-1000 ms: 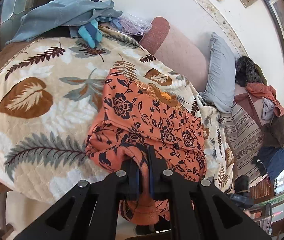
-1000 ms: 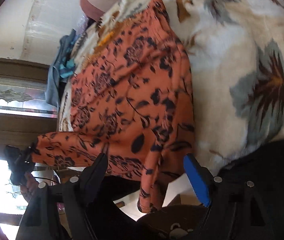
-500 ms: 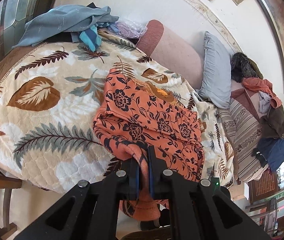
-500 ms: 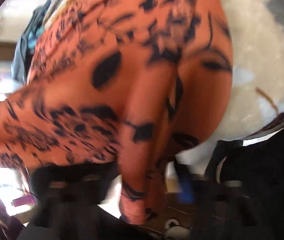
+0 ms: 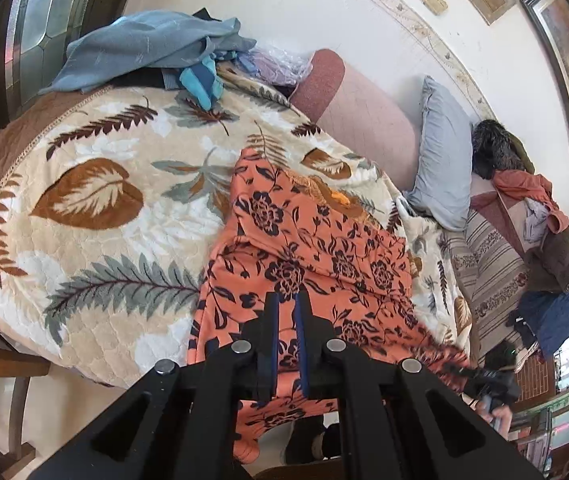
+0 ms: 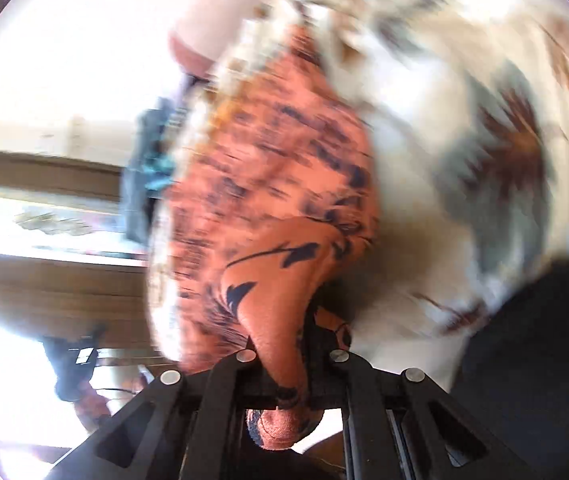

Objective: Fold small clothes

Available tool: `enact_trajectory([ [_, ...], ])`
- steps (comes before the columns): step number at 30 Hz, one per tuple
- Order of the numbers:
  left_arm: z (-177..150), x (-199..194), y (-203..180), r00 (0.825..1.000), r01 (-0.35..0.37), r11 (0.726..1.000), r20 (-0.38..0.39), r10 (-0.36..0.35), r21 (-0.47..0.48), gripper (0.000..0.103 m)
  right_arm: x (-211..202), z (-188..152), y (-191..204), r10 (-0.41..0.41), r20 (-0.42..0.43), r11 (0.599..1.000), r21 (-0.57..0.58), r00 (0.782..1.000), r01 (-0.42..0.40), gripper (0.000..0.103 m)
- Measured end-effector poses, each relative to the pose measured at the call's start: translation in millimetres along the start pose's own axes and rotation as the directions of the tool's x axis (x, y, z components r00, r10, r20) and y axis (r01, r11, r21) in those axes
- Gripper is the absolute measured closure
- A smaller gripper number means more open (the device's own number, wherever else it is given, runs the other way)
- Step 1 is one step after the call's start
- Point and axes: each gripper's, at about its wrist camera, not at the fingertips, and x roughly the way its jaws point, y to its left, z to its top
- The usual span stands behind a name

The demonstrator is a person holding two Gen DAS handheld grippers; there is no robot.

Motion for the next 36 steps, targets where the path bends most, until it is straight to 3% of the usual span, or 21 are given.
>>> enact_trajectory([
  [1,-5.0,3.7,0.5,1.000,-0.014,1.000,-0.019,0.014,-0.003,0.090,-2.5,4.1,7.4,0.029,0.009,0.999,-0.016,1.000,-0.029,0.096],
  [3,-22.0,12.6,2.1,0.997,-0.052,0.999,-0.057,0.052,0.002,0.069,-3.2,7.1,24.8,0.063,0.017,0.997,-0.045,0.998,-0.062,0.096],
  [5,-42.8,20.8,7.8,0.991,-0.097,0.995,-0.091,0.095,-0.020,0.029,-0.1,7.2,31.6,0.079,0.018,0.995,-0.068,0.997,-0.077,0.096],
  [6,-56.2,26.6,13.0,0.986,-0.119,0.992,-0.124,0.113,-0.047,0.025,1.3,7.4,31.5,0.088,0.016,0.994,-0.070,0.996,-0.087,0.096],
  [10,-113.2,50.8,35.6,0.963,-0.135,0.974,-0.257,0.085,-0.184,0.025,4.2,10.5,41.0,0.118,0.008,0.991,-0.065,0.993,-0.117,0.096],
  [14,-149.4,71.9,44.0,0.940,-0.234,0.951,-0.295,0.169,-0.200,0.025,0.7,13.3,45.1,0.157,0.010,0.986,-0.062,0.988,-0.156,0.096],
  [16,-157.0,77.7,47.3,0.954,-0.234,0.948,-0.239,0.181,-0.216,0.025,-0.5,13.4,47.8,0.156,0.008,0.985,-0.077,0.988,-0.155,0.096],
  [18,-164.1,91.2,51.0,0.945,-0.272,0.937,-0.246,0.216,-0.219,0.023,-1.5,13.1,49.3,0.154,0.005,0.985,-0.084,0.988,-0.153,0.096],
  [20,-169.9,106.4,59.7,0.937,-0.276,0.931,-0.285,0.204,-0.241,0.022,-2.6,12.2,49.2,0.158,0.006,0.984,-0.080,0.987,-0.157,0.096],
  [22,-173.0,114.1,68.2,0.937,-0.298,0.911,-0.270,0.222,-0.286,0.022,-3.9,10.0,49.6,0.157,0.010,0.984,-0.087,0.988,-0.156,0.096],
  [24,-170.8,122.8,69.4,0.944,-0.287,0.915,-0.243,0.221,-0.284,0.022,-3.5,8.9,48.6,0.156,0.006,0.984,-0.082,0.988,-0.155,0.096],
  [27,-169.8,133.7,68.1,0.935,-0.320,0.916,-0.235,0.265,-0.242,0.022,-2.1,7.4,47.9,0.154,0.000,0.985,-0.074,0.988,-0.154,0.096],
  [29,-175.1,143.5,69.9,0.926,-0.323,0.923,-0.271,0.262,-0.211,0.022,-1.7,6.7,49.1,0.150,-0.001,0.986,-0.081,0.989,-0.149,0.096],
  [31,-182.7,149.2,72.5,0.931,-0.297,0.932,-0.280,0.234,-0.208,0.023,-1.7,6.4,49.7,0.147,-0.003,0.986,-0.083,0.989,-0.147,0.096],
  [33,-187.1,152.4,74.5,0.929,-0.311,0.931,-0.270,0.255,-0.191,0.023,-1.3,6.9,49.8,0.141,-0.004,0.987,-0.084,0.990,-0.141,0.096],
  [34,-187.3,153.0,76.0,0.932,-0.309,0.931,-0.256,0.257,-0.193,0.024,-1.2,6.7,50.3,0.138,-0.005,0.987,-0.081,0.990,-0.138,0.096],
  [36,-187.5,153.6,77.1,0.948,-0.270,0.941,-0.229,0.222,-0.203,0.043,0.0,6.8,51.4,0.134,-0.009,0.988,-0.080,0.991,-0.134,0.096],
])
